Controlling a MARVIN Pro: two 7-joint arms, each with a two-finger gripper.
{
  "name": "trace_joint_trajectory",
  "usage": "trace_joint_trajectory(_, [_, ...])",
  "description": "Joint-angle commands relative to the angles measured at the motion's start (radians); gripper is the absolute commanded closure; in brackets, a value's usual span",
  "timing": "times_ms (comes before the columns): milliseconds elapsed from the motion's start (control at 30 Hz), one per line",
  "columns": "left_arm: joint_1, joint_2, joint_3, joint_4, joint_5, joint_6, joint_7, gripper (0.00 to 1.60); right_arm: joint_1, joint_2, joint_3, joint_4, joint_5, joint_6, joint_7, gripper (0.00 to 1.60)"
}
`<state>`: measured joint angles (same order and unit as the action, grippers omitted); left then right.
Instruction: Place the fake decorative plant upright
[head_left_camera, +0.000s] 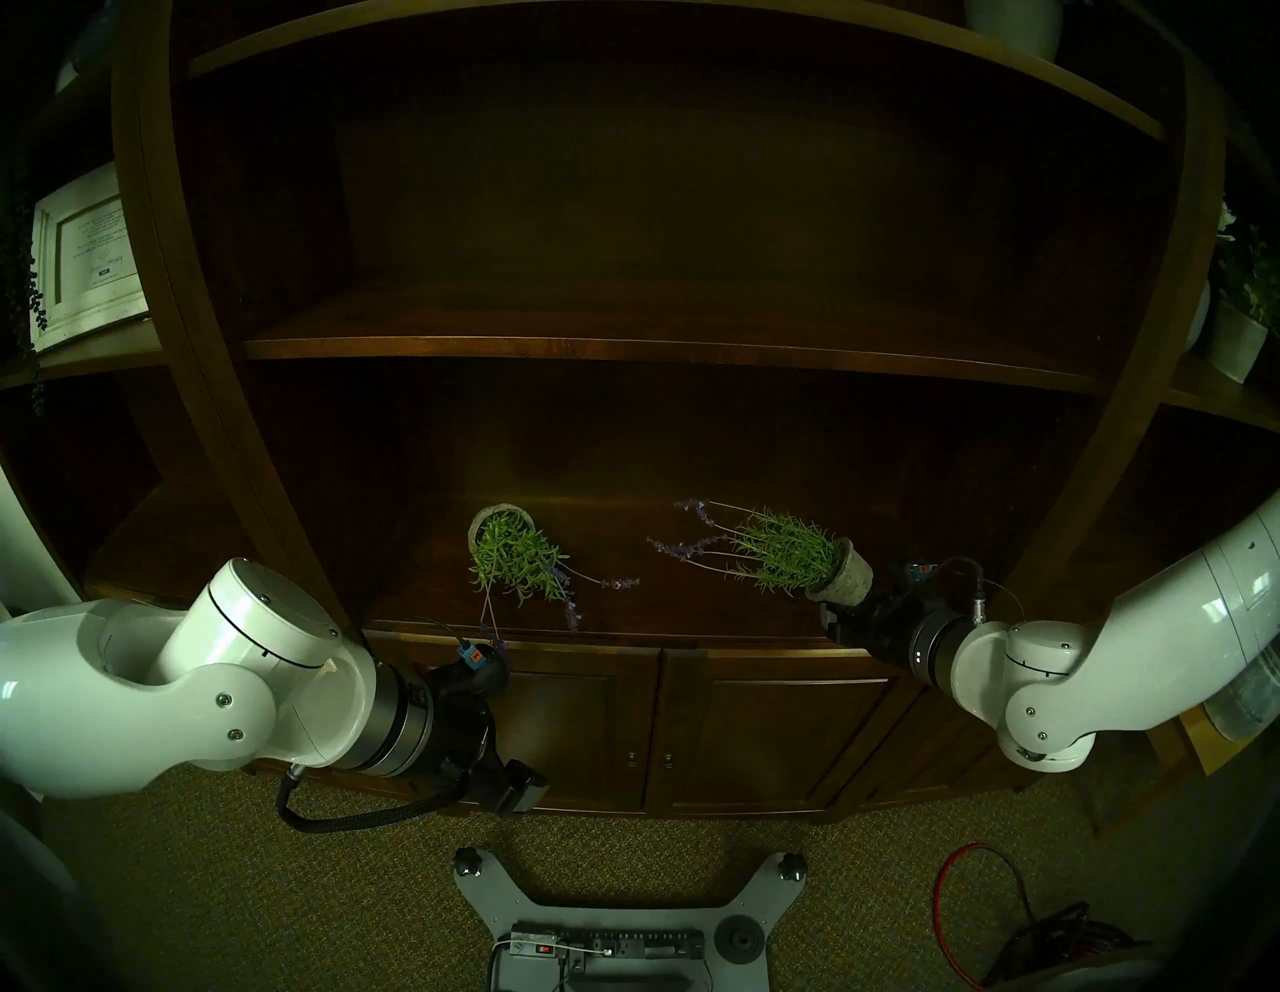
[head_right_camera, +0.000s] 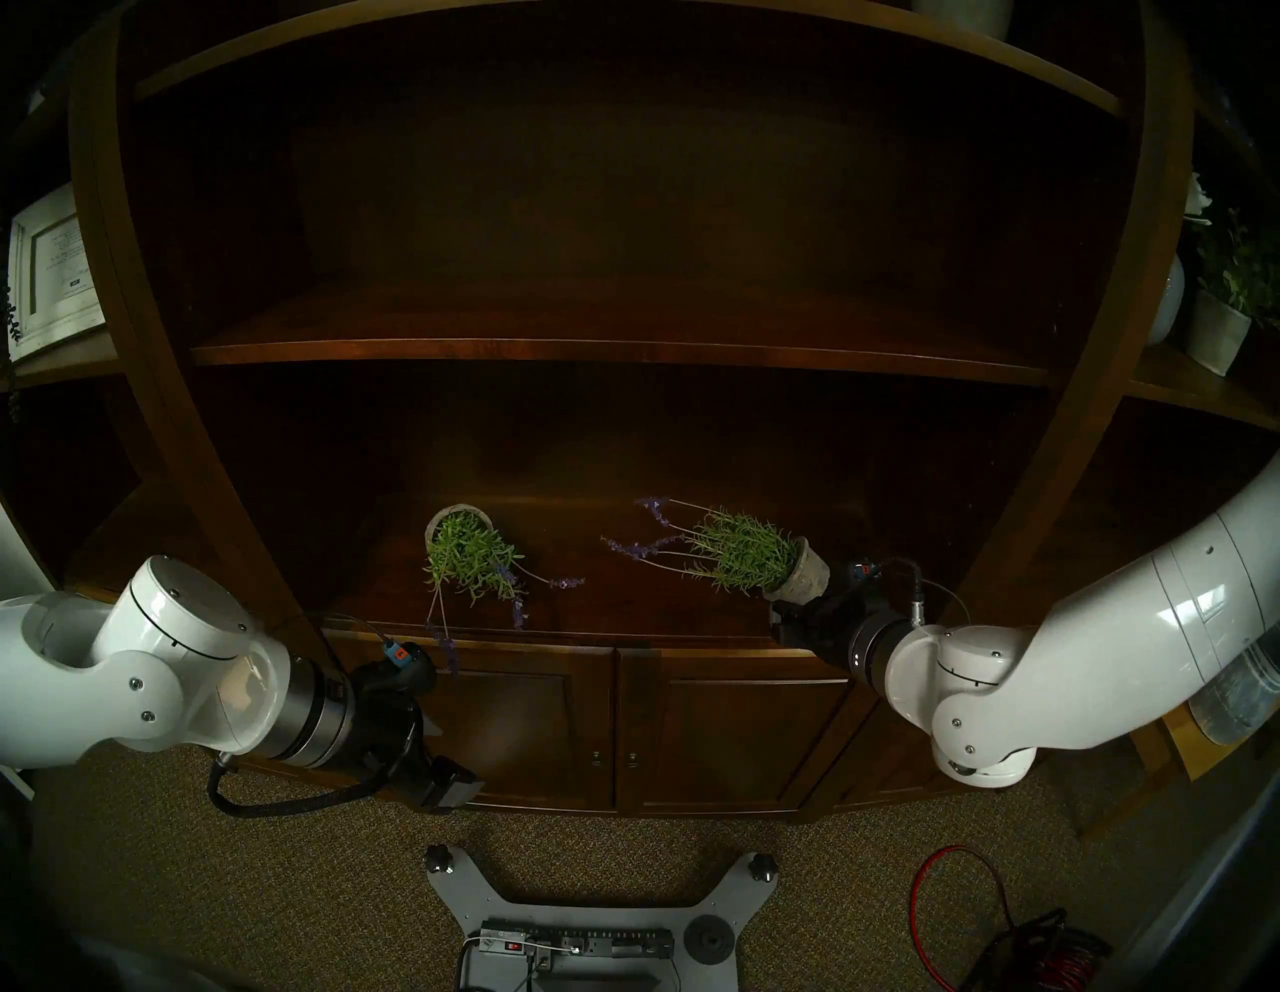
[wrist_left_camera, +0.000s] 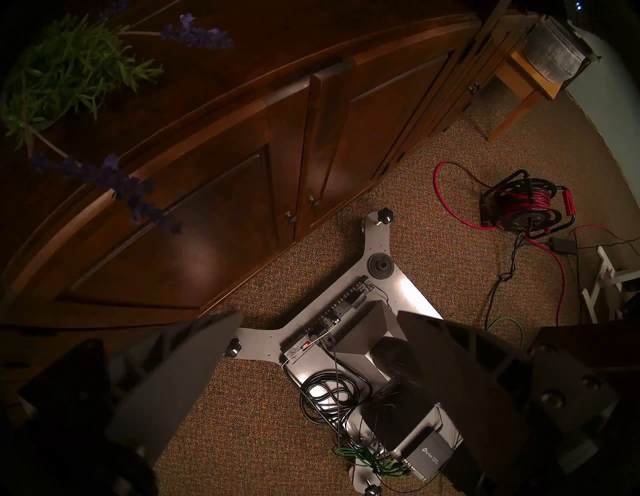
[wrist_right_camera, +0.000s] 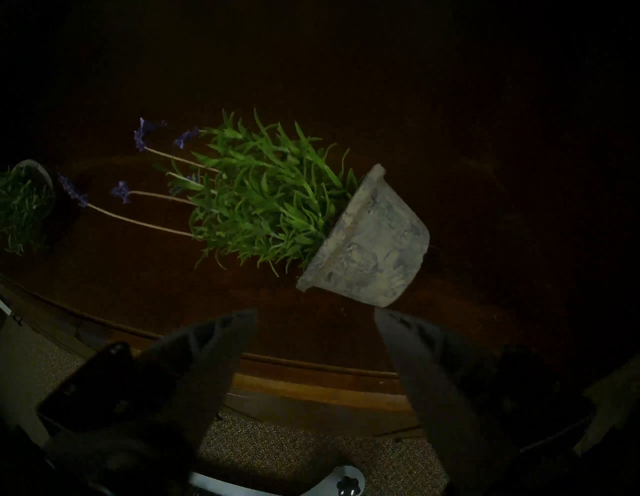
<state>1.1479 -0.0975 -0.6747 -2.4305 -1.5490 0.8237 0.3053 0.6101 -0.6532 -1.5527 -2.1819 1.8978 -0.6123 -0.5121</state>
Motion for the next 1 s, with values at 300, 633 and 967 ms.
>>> trace_joint_trajectory(300, [-0.013,-0.003,-0.013,-0.002,0.000,0.001,0.001,0.00,0.147,-0.005,-0.068,-0.051,-0.054,-0.030,-0.016,0.00])
trace_joint_trajectory(633, [-0.013,-0.003,-0.014,-0.003,0.000,0.001,0.001,0.00,0.116,-0.007,-0.027,-0.008,-0.012,-0.010,-0.021,0.00])
trace_joint_trajectory(967, [-0.013,-0.003,-0.014,-0.003,0.000,0.001,0.001,0.00,0.031,-0.027,0.067,0.080,0.081,0.040,0.011,0.00])
